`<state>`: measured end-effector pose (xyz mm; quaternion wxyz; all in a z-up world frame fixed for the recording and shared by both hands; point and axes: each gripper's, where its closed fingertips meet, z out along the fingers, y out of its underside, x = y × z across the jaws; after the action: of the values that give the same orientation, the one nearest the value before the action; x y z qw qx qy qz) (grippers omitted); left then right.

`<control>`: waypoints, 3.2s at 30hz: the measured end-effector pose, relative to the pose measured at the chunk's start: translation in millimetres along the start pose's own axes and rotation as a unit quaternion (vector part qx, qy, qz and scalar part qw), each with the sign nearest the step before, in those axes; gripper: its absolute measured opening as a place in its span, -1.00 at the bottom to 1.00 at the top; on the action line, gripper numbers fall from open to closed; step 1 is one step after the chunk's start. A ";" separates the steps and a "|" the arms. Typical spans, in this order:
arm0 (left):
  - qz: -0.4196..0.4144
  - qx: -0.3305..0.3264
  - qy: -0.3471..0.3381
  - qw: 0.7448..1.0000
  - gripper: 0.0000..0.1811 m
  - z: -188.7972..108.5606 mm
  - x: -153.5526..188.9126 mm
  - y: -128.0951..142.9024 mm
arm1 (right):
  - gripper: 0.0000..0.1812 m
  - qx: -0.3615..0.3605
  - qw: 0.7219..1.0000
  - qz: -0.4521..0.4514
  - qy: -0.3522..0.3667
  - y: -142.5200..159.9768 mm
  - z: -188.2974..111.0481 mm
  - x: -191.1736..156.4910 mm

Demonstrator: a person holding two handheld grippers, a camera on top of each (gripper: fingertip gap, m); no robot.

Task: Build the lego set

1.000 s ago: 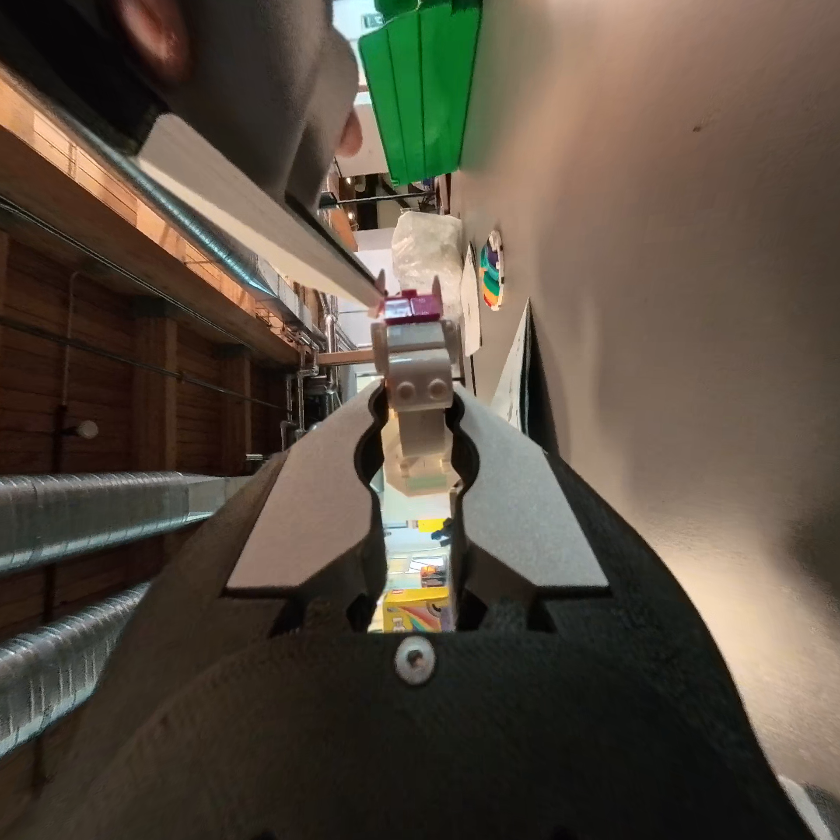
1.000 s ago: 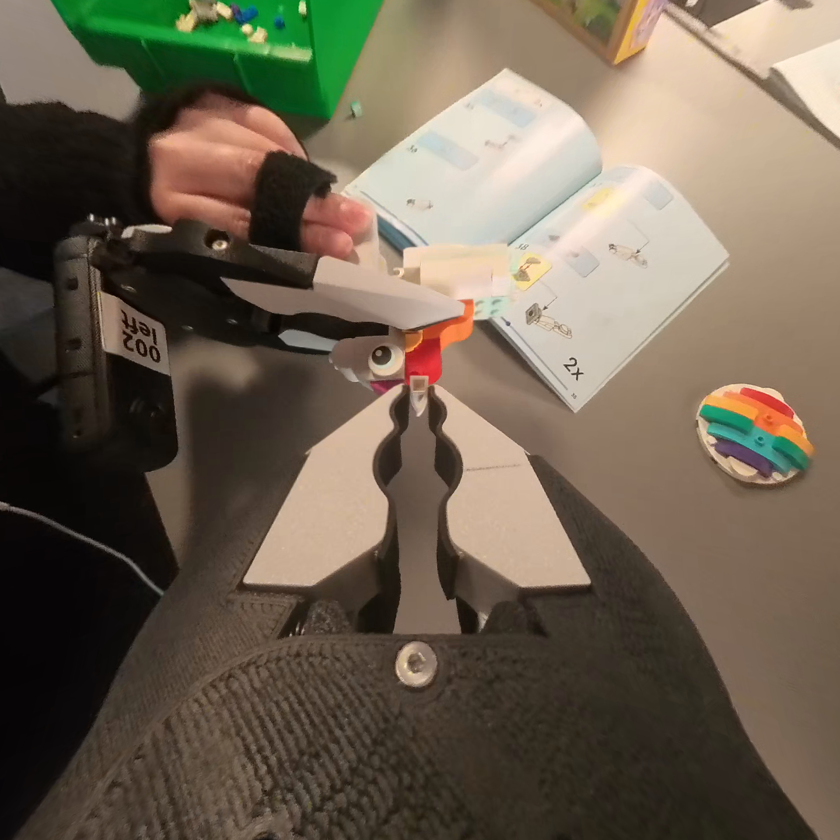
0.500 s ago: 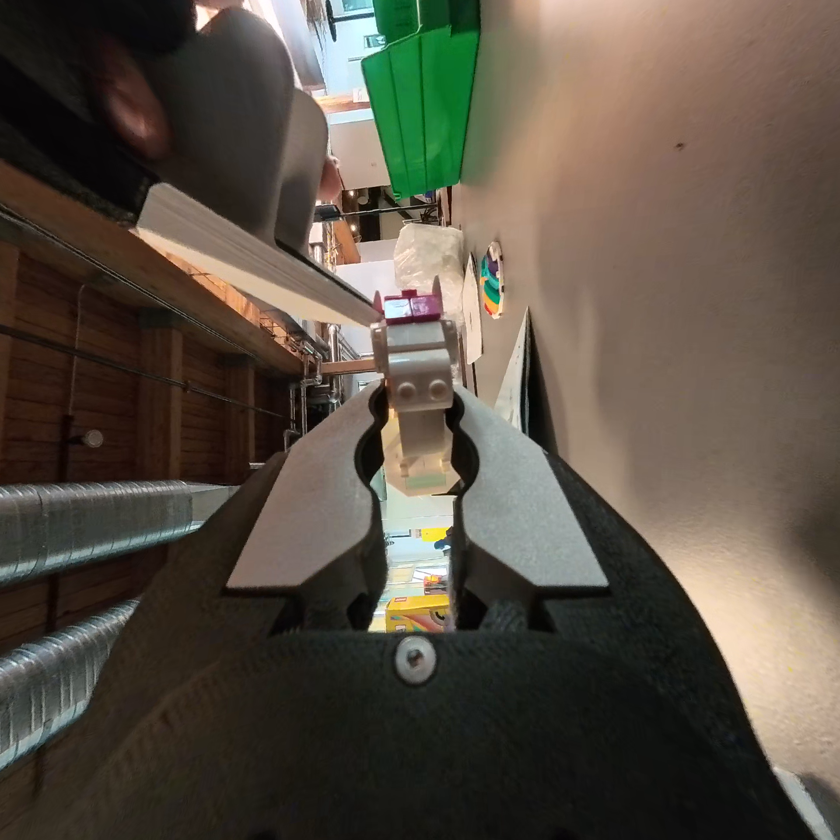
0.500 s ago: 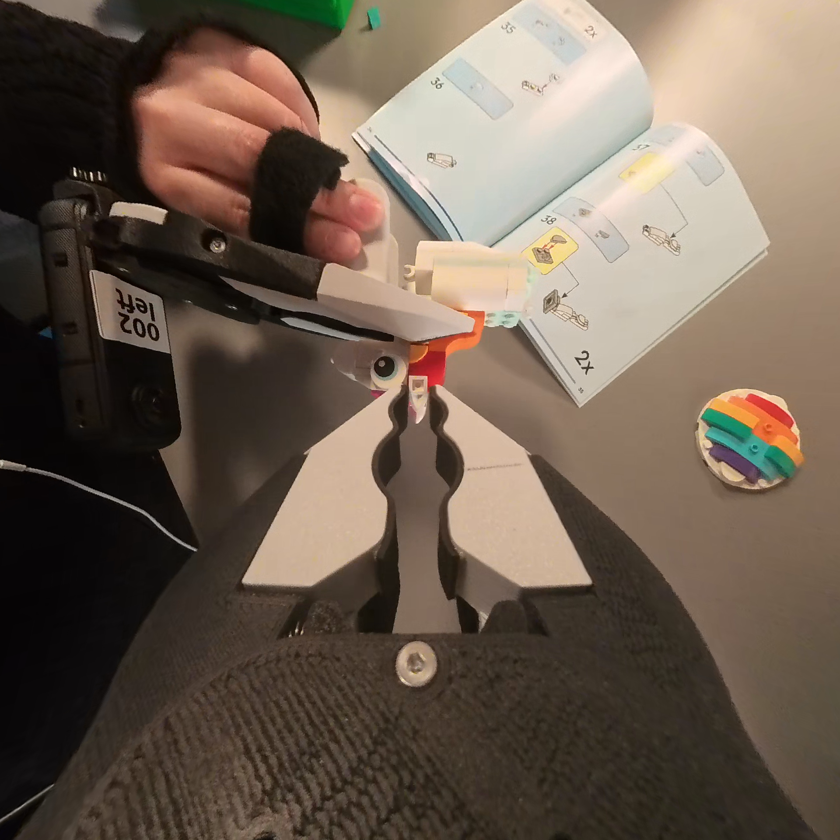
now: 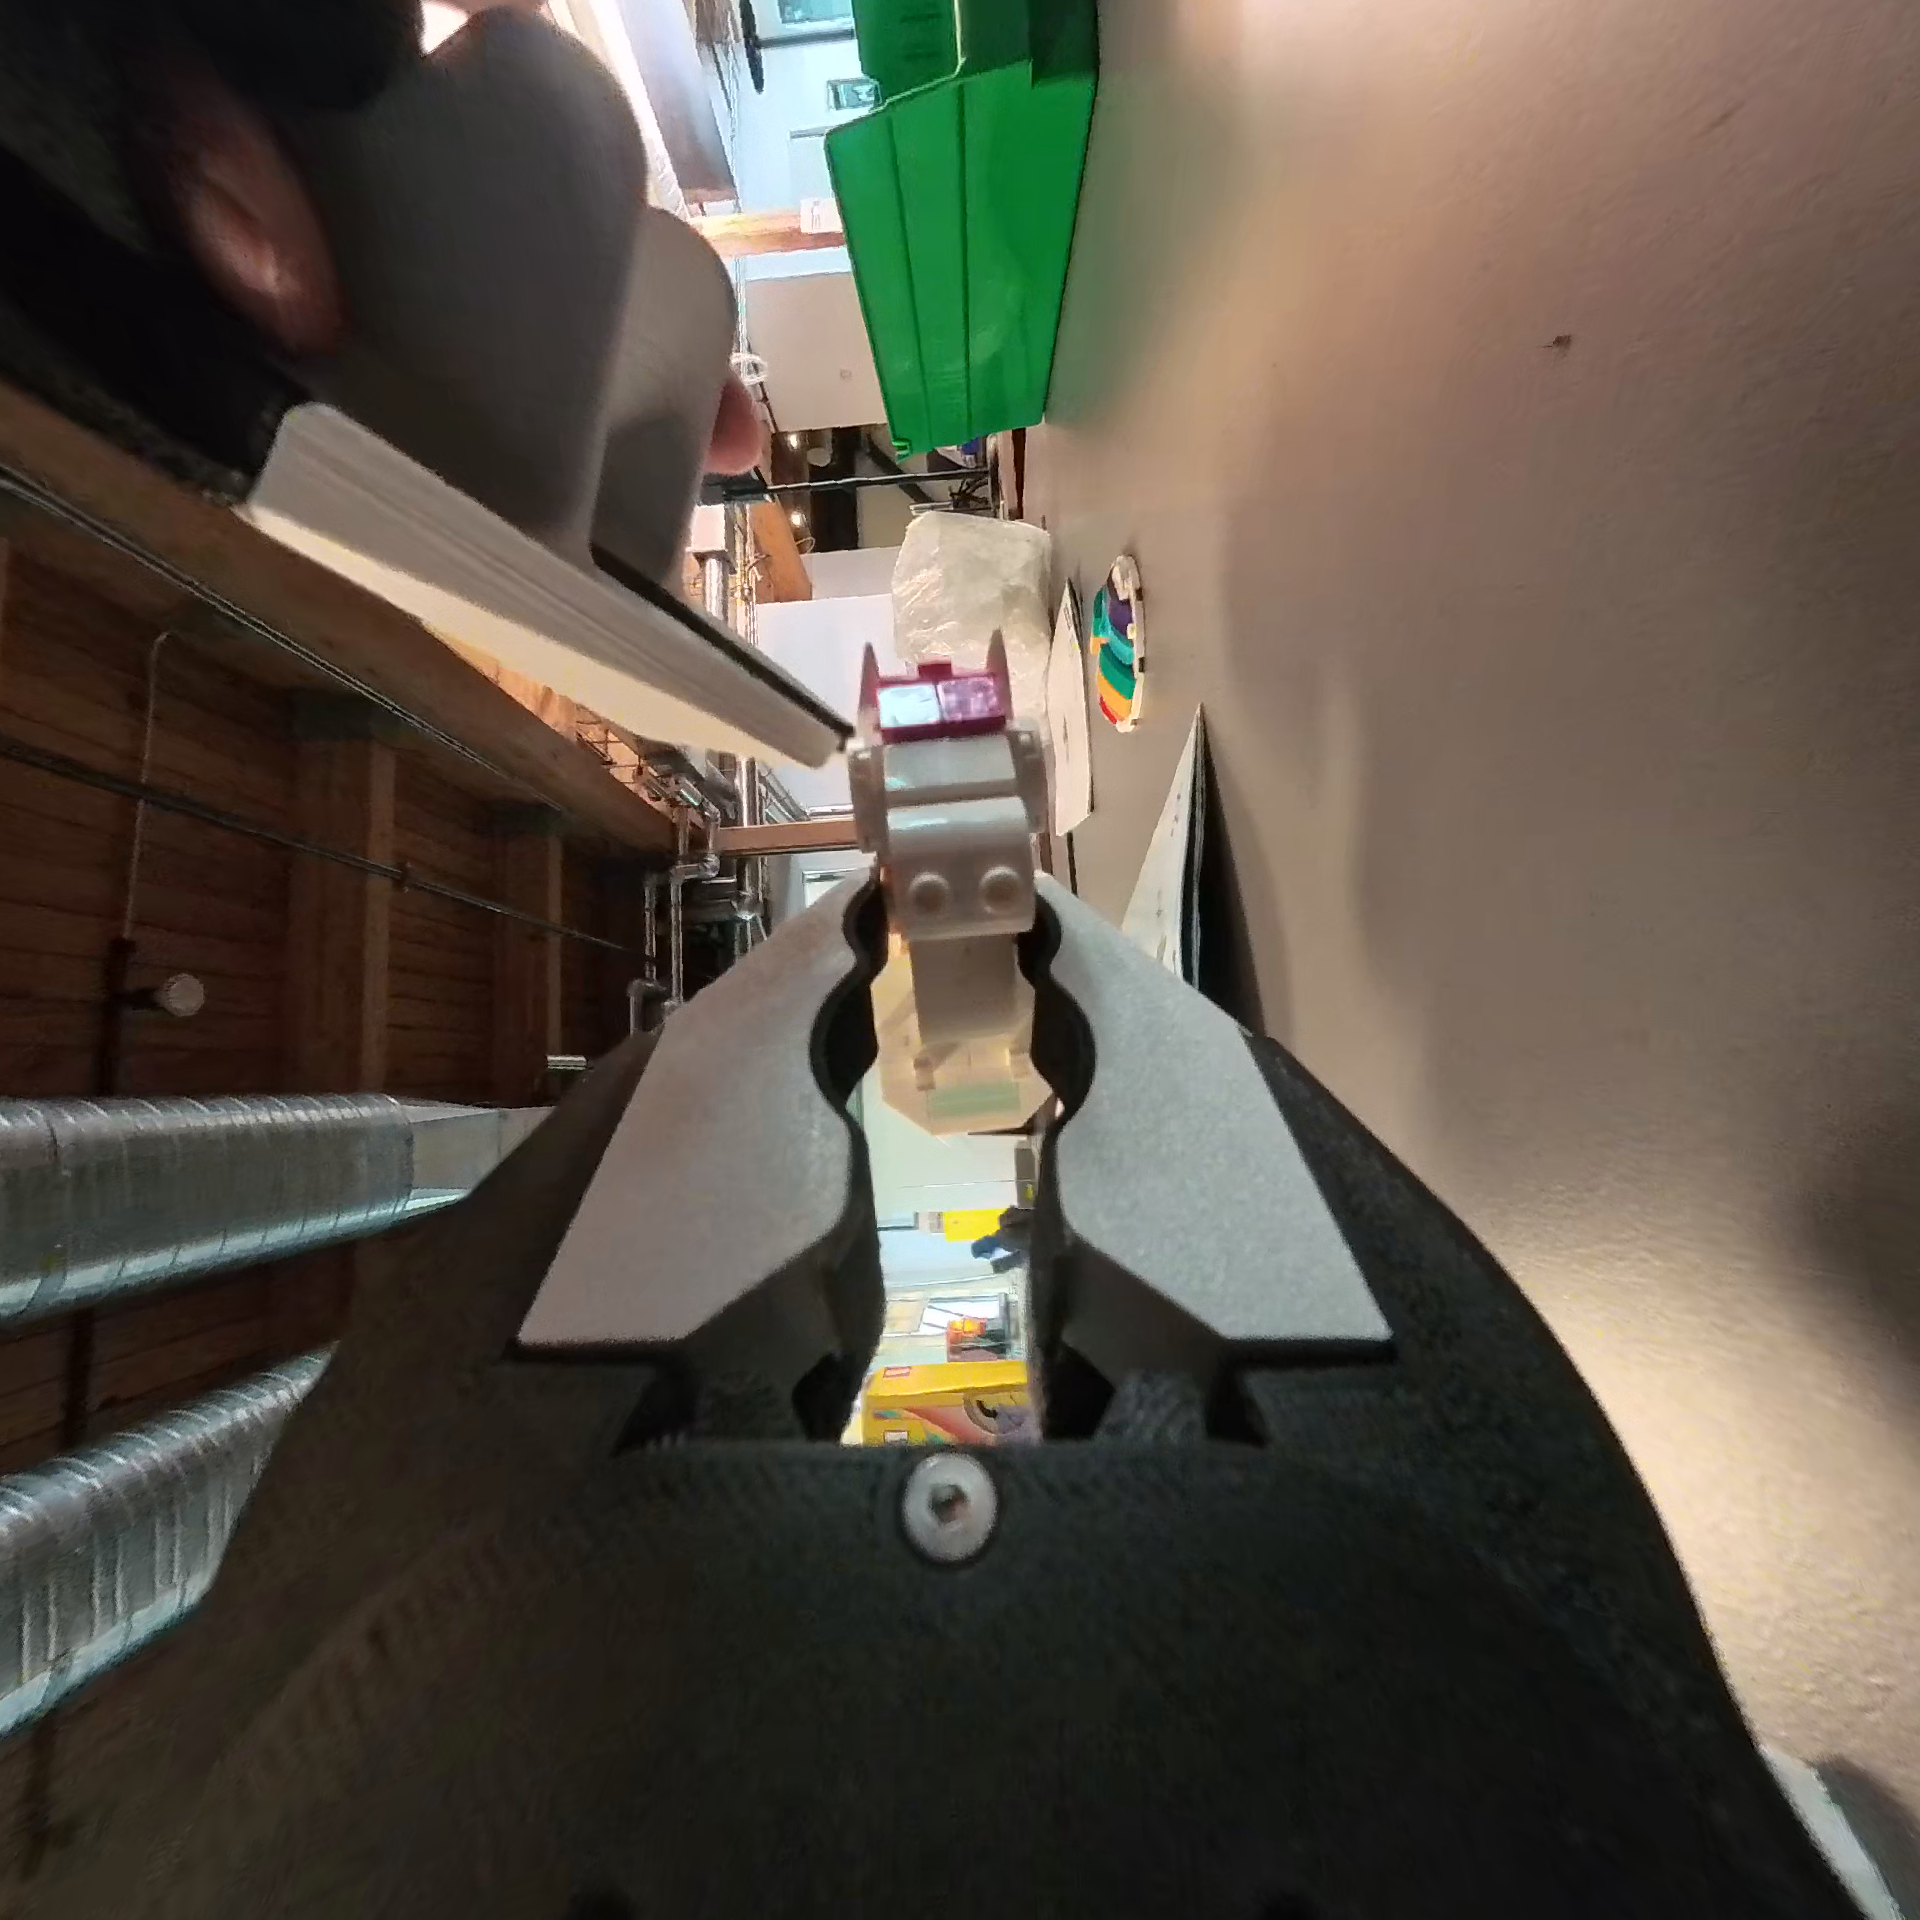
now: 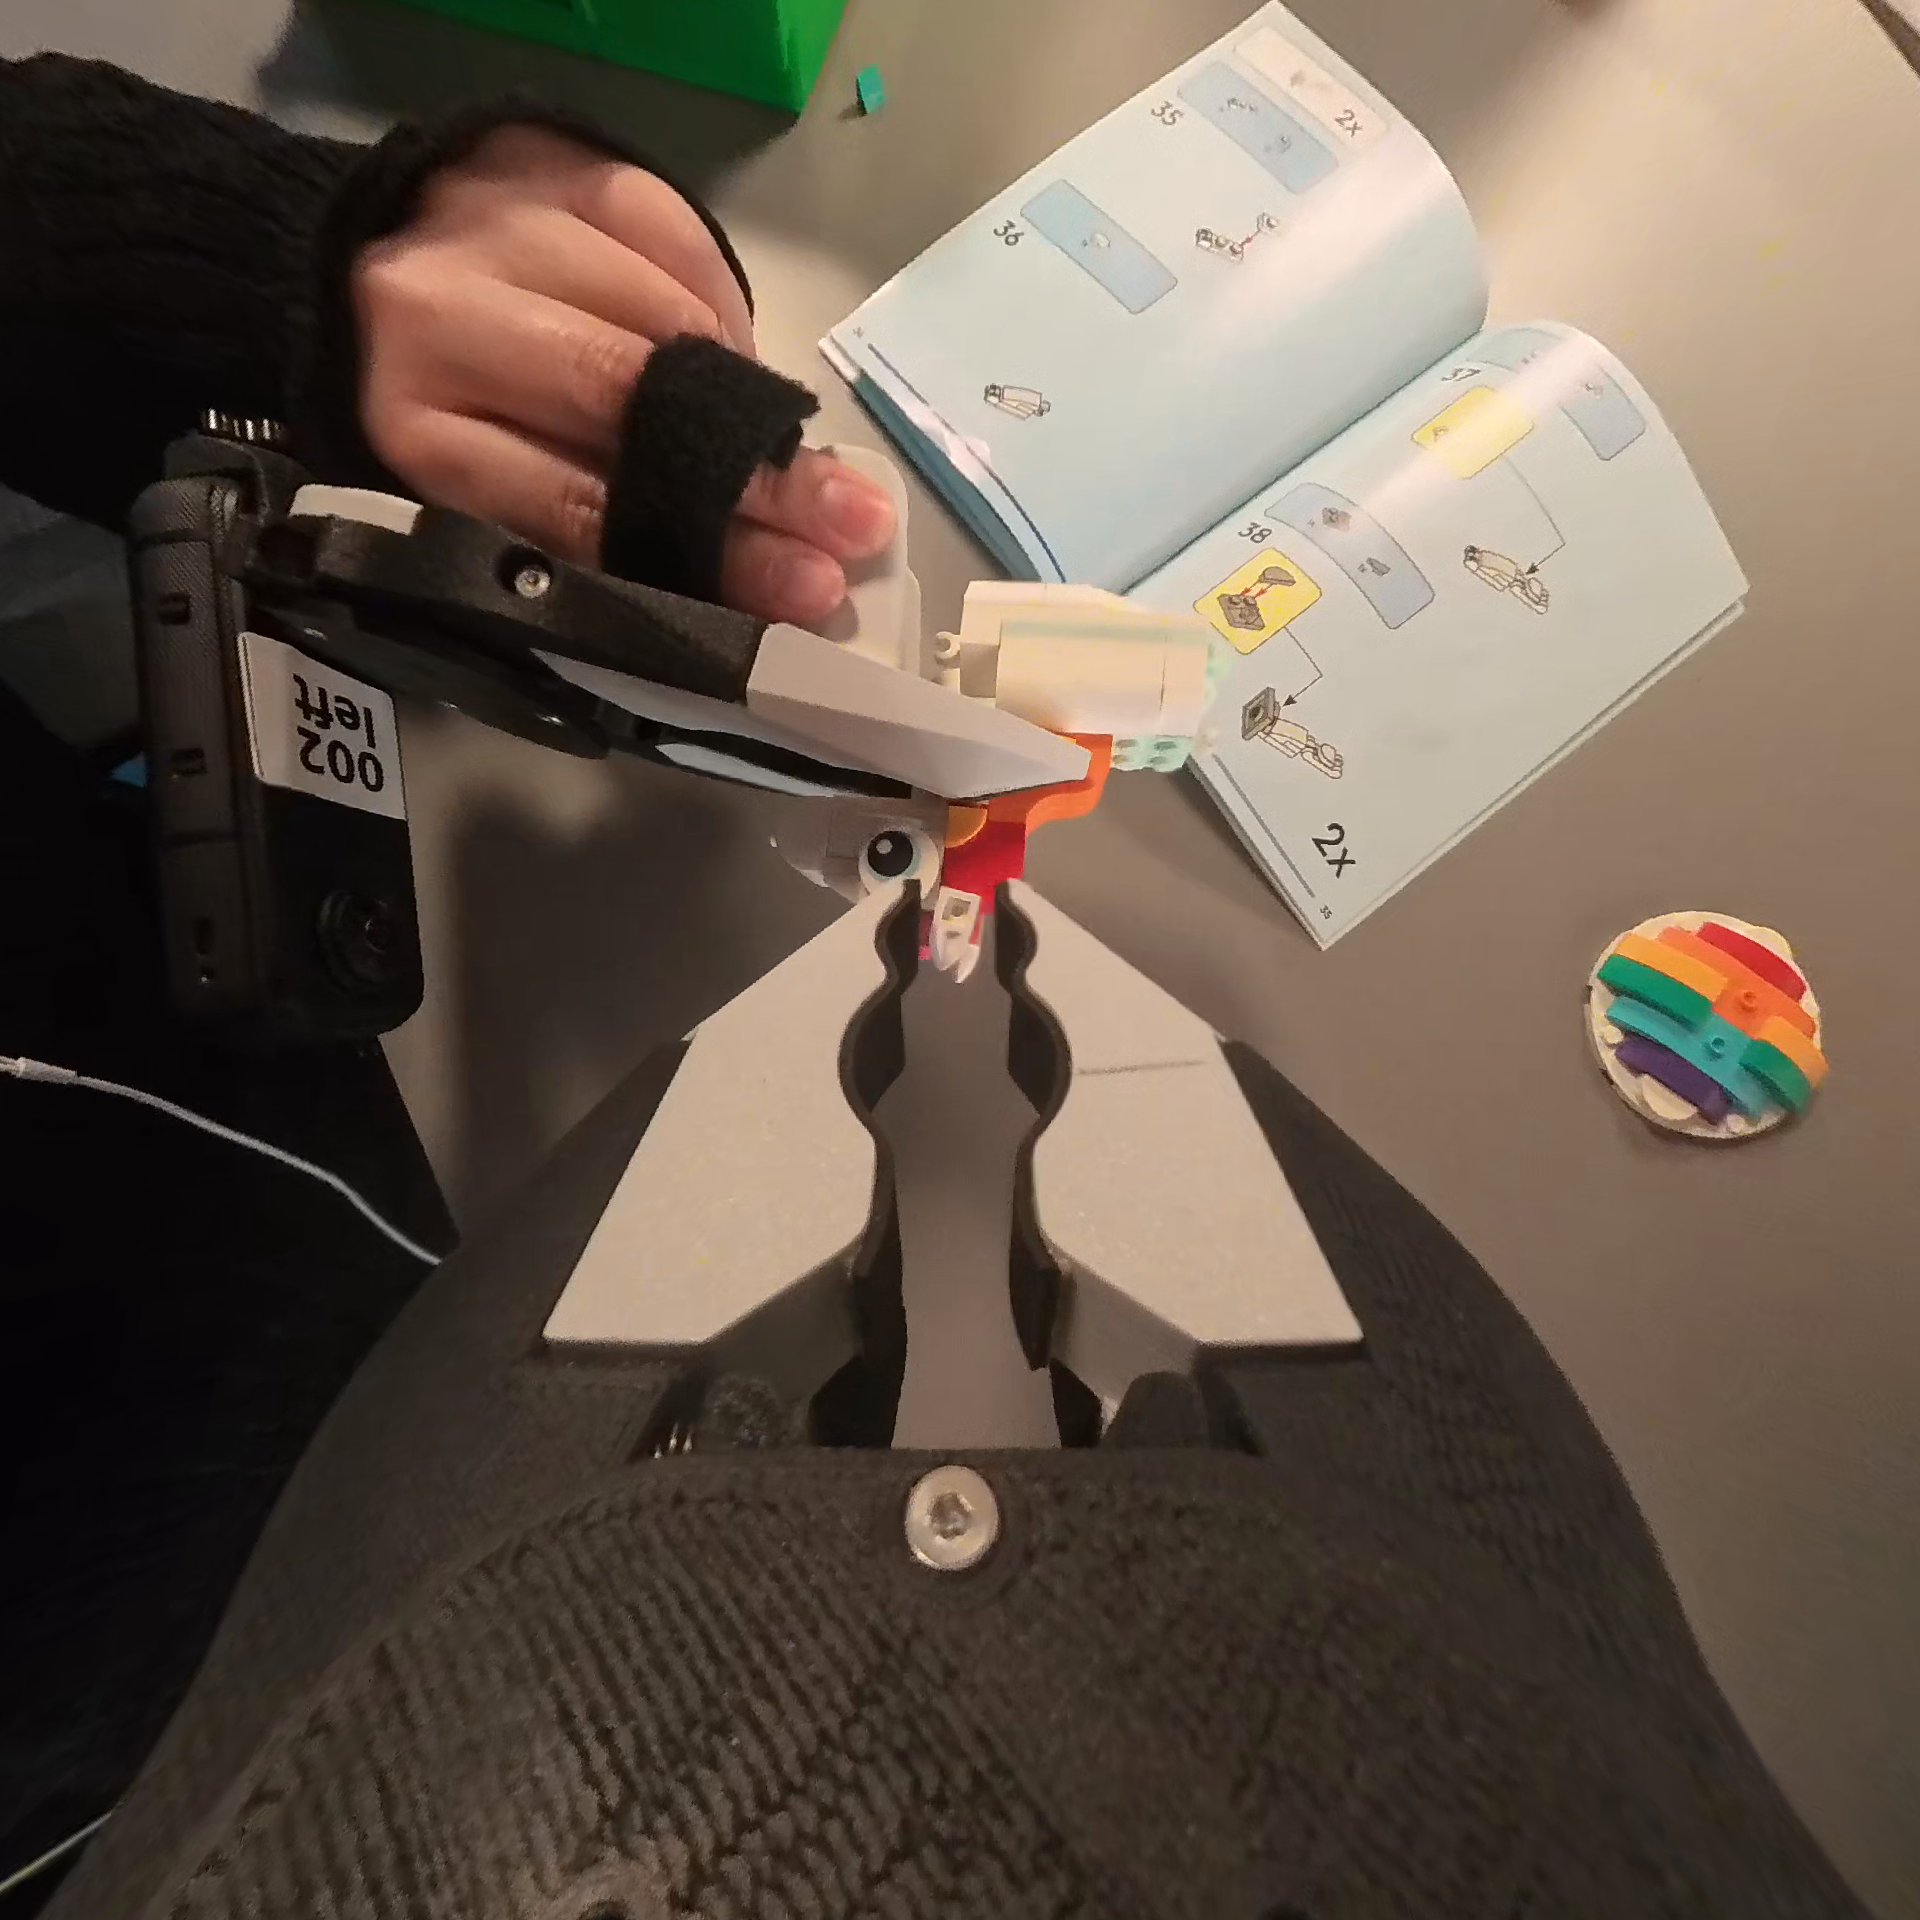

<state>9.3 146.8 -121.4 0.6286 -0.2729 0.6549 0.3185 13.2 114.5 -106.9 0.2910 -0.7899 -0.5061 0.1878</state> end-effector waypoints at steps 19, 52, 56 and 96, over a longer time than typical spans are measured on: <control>-0.216 0.101 0.024 0.971 -0.73 -21.9 -34.2 -6.3 | 0.02 0.177 0.890 -0.386 0.164 -23.9 -45.6 -49.8; -0.243 0.571 0.084 0.780 -0.74 -165.2 -252.8 -45.7 | -0.35 0.499 0.720 -0.482 -0.007 -171.8 -190.2 -173.6; -0.225 0.581 0.061 0.780 -0.74 -156.4 -246.7 -35.2 | -0.41 0.539 0.703 -0.460 -0.063 -172.7 -178.2 -149.3; -0.289 0.612 0.102 0.729 -0.74 -110.6 -237.8 -4.0 | -0.67 0.541 0.677 -0.499 0.007 -199.7 -148.2 -117.5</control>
<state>-45.1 49.9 116.3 0.6502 -0.0363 0.6578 -0.3783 -86.0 31.3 135.8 0.7220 -0.1260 -0.6327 0.2502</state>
